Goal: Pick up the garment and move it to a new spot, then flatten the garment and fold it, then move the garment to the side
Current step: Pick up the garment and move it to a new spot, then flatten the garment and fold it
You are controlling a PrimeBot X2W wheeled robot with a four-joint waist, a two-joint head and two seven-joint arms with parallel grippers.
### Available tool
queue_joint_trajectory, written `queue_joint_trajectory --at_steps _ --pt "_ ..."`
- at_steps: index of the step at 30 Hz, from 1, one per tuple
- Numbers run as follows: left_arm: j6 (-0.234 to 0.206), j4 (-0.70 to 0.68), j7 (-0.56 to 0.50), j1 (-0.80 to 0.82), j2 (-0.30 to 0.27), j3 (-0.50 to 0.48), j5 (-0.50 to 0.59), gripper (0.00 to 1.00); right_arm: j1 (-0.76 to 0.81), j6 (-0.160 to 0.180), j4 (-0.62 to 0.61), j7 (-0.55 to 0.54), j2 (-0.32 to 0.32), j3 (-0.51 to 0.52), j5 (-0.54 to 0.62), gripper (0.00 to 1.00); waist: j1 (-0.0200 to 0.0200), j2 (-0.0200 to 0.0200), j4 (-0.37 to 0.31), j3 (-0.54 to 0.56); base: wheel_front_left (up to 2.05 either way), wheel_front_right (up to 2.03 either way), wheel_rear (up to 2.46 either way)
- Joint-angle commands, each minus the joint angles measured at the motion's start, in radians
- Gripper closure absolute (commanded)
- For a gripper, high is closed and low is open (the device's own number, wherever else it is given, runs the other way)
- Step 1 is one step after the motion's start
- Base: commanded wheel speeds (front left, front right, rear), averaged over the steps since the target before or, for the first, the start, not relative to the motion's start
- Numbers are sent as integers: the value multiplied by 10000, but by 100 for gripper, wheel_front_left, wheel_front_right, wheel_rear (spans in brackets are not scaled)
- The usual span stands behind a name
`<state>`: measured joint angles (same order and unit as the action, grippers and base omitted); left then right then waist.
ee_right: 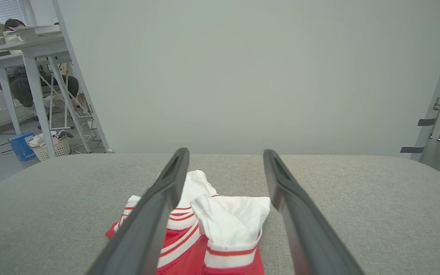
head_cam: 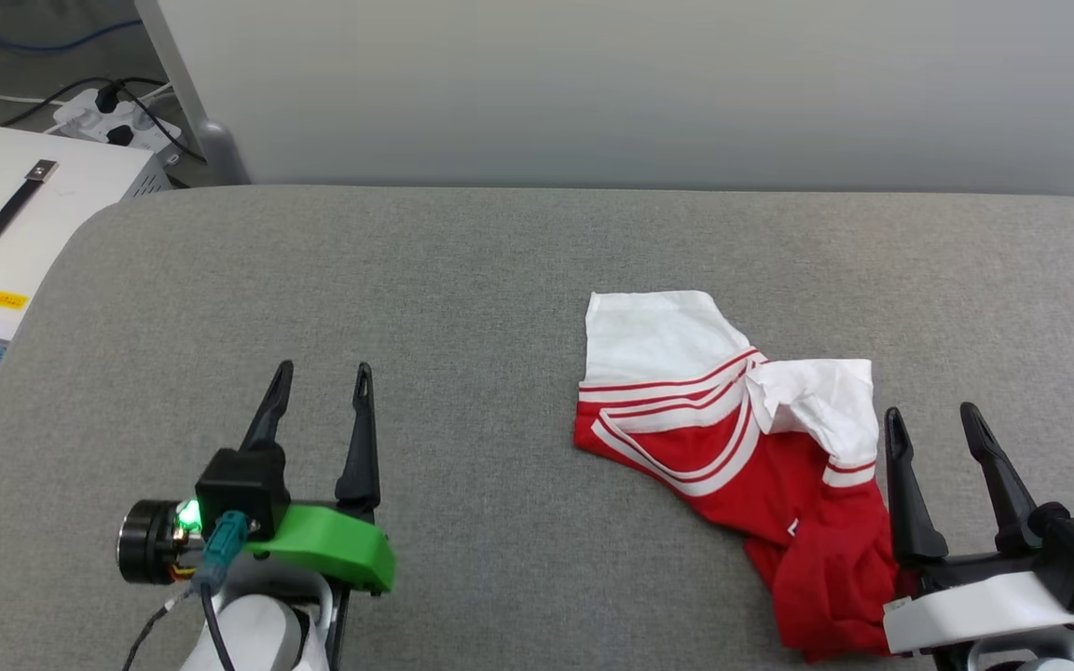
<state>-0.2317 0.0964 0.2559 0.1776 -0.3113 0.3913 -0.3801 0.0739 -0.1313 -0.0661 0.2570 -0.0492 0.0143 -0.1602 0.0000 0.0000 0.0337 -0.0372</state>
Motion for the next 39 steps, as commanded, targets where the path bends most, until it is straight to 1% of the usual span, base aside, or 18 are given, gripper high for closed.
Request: queue_joint_trajectory --at_steps 1,5,11,15,21,30,35,39 --pt "151 -60 58 -364 166 -230 260 0 171 6 31 48 -11 -22 70 0 0 0 1 46 0 0 0" --pt "602 -119 58 -1058 602 -950 685 0 278 6 76 48 -10 -48 161 0 0 0 7 131 0 0 0" --pt "1255 -80 58 -1686 1205 -1752 1342 0 440 6 226 48 -10 -66 260 0 0 0 81 208 0 0 0" --pt "1663 5 58 -1940 1547 -2089 1732 0 537 6 383 48 -10 -67 297 0 0 0 145 260 0 0 0" --pt "2142 156 58 -2149 1907 -2490 2161 0 659 6 610 48 -10 -58 313 0 0 0 209 308 0 0 0" --pt "2573 346 58 -2217 2245 -2926 2565 0 699 6 755 48 -10 -58 311 0 0 0 189 312 0 0 0" --pt "2696 415 59 -2207 2355 -3069 2732 0 674 6 787 48 -10 -15 339 0 0 0 192 316 0 0 0" --pt "2771 461 59 -2208 2427 -3117 2832 0 550 6 679 48 -10 208 385 0 0 0 204 309 0 0 0"
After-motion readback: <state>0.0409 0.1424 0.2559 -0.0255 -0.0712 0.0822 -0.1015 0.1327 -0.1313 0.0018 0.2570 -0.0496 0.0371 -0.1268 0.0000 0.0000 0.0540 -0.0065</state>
